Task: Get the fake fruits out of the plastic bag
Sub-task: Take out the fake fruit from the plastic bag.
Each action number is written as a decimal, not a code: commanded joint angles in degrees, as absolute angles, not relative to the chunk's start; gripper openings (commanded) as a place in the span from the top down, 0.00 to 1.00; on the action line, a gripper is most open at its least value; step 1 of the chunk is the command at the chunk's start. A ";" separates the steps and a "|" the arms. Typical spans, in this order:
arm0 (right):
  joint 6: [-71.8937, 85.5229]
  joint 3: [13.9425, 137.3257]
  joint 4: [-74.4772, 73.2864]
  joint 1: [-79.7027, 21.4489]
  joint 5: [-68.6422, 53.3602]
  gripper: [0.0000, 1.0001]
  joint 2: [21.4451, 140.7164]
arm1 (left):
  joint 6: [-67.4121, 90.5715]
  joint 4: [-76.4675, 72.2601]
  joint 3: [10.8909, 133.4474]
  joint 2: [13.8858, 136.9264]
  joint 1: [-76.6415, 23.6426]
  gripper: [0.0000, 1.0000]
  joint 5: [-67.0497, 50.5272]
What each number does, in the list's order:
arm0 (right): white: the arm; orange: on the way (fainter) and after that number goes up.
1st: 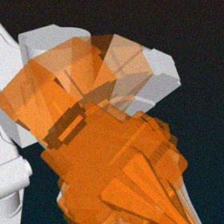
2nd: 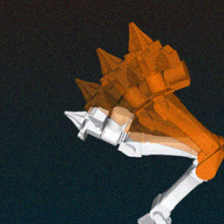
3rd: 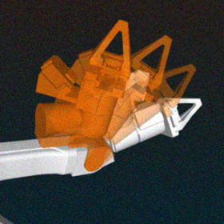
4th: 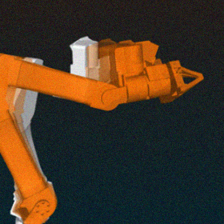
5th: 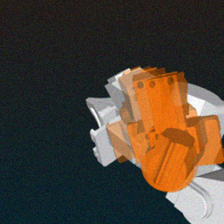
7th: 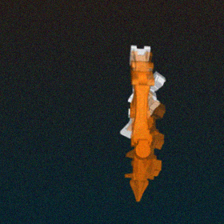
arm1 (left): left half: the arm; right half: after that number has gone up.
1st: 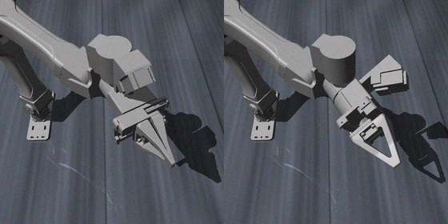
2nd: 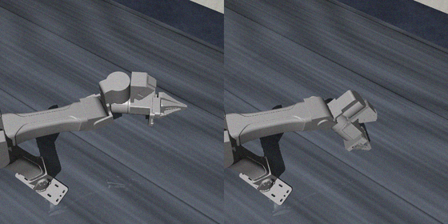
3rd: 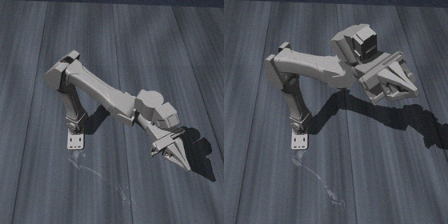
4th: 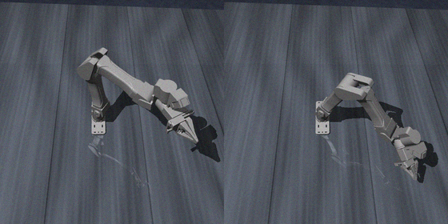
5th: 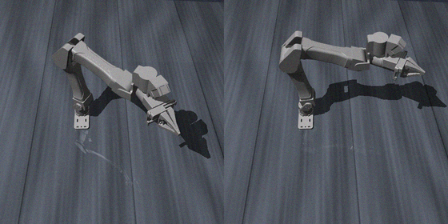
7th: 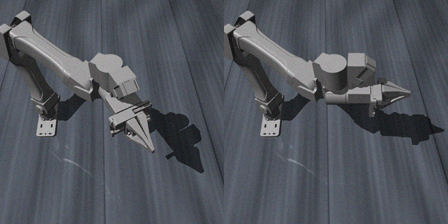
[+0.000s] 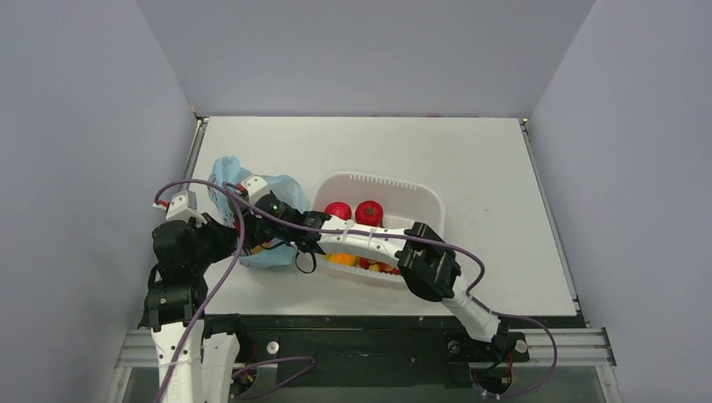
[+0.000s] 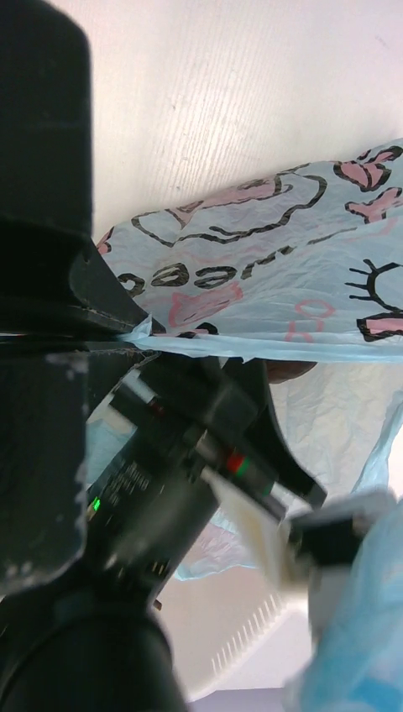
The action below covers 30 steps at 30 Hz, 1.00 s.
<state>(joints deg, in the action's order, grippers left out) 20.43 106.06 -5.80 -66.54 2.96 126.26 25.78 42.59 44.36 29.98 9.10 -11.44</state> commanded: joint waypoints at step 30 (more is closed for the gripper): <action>12.66 123.76 -22.80 -69.15 11.10 0.26 142.73 | 25.04 39.21 44.10 28.47 9.67 1.00 -12.01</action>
